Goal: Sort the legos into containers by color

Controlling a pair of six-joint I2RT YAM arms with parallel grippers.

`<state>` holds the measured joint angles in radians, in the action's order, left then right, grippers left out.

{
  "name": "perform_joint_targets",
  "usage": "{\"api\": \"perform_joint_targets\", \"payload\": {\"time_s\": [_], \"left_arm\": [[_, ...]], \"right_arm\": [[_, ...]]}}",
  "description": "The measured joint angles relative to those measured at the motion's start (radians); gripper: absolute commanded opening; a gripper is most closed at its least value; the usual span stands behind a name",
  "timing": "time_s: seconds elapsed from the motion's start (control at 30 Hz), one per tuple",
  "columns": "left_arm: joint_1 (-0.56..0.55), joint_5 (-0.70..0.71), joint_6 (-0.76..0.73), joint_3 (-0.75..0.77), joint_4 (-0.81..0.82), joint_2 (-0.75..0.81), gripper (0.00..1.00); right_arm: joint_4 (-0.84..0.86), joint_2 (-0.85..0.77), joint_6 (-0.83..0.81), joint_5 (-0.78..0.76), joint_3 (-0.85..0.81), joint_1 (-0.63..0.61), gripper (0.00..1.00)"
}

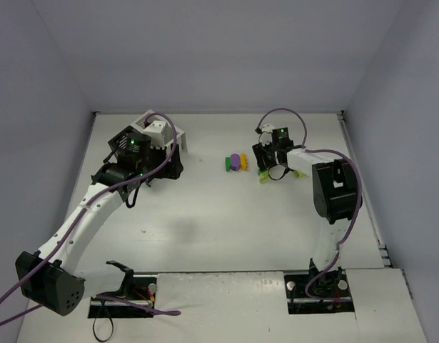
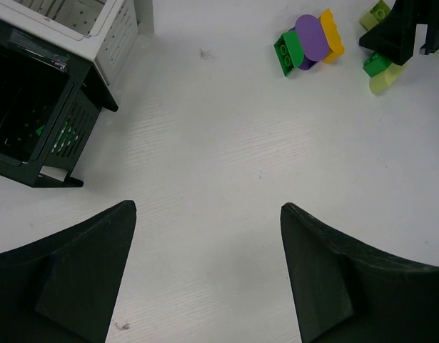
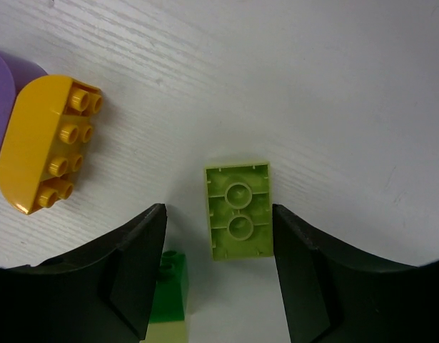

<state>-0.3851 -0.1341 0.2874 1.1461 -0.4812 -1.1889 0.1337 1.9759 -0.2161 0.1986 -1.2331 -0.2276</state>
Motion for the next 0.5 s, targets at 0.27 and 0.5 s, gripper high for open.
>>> {"api": "perform_joint_targets", "payload": {"time_s": [0.27, 0.5], "left_arm": [[0.000, -0.003, 0.000, 0.000, 0.000, 0.000, 0.76], [0.000, -0.012, 0.000, 0.000, 0.000, -0.001, 0.76]], "right_arm": [[0.000, 0.018, -0.005, -0.002, 0.000, 0.004, 0.29], [0.000, 0.016, 0.002, -0.002, 0.001, 0.005, 0.00]]}}
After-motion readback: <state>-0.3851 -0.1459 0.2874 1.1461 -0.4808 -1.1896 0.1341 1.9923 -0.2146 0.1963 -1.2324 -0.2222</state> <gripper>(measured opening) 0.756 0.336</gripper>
